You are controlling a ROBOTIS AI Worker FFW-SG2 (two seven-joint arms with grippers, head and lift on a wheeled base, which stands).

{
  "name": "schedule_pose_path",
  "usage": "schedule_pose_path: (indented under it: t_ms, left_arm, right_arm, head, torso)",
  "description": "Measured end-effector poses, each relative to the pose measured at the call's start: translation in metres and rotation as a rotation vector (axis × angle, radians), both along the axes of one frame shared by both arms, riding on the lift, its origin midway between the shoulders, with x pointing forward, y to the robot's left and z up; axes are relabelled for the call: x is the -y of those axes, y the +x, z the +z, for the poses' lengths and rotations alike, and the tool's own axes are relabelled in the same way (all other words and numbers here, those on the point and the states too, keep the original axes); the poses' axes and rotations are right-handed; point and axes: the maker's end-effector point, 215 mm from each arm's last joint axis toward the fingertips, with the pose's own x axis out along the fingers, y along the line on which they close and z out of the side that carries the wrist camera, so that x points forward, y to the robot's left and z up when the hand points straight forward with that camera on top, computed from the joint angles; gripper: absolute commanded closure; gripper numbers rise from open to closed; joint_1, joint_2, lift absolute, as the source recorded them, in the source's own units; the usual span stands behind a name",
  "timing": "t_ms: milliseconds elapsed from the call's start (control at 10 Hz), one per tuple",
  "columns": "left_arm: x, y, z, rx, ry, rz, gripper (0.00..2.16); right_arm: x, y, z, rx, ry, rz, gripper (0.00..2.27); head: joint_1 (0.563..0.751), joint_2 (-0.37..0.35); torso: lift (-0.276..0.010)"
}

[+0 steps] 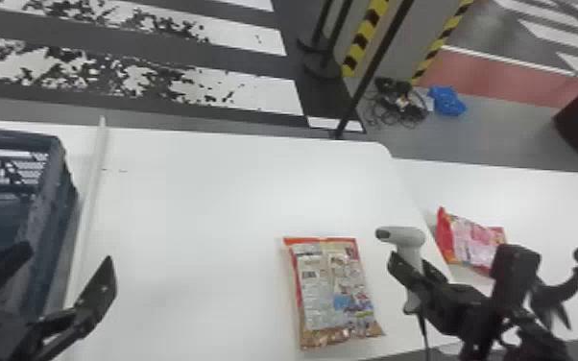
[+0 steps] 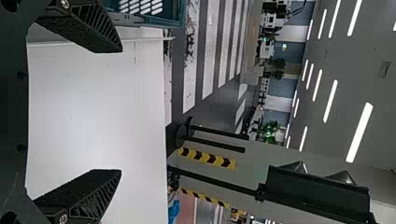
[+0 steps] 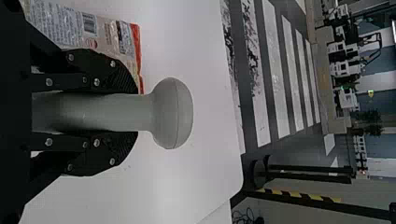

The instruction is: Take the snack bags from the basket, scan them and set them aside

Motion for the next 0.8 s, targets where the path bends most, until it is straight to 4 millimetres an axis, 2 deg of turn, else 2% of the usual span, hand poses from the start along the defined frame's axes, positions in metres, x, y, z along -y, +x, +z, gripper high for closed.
schedule_pose_path:
  t_ms: [200,300,500,800]
  left_arm:
    - [-0.002,-0.001,0.007,0.012,0.001,0.012,0.07]
    - [-0.005,-0.001,0.01,0.021,0.004,0.022,0.07]
    - [-0.011,-0.001,0.013,0.033,0.007,0.039,0.07]
    - [-0.02,0.0,0.015,0.043,0.008,0.054,0.07]
  right_arm:
    - [-0.04,-0.01,0.003,-0.006,0.048,0.054,2.25]
    - [-0.055,-0.013,-0.001,-0.014,0.071,0.073,2.25]
    - [-0.081,-0.016,-0.017,-0.041,0.101,0.106,2.25]
    - [-0.095,-0.02,-0.049,-0.079,0.097,0.127,2.25]
  head:
    - [0.695,-0.35]
    - [0.695,-0.35]
    - [0.695,-0.295]
    - [0.695,-0.255]
  torso:
    - [-0.075]
    - [-0.075]
    - [-0.075]
    - [-0.075]
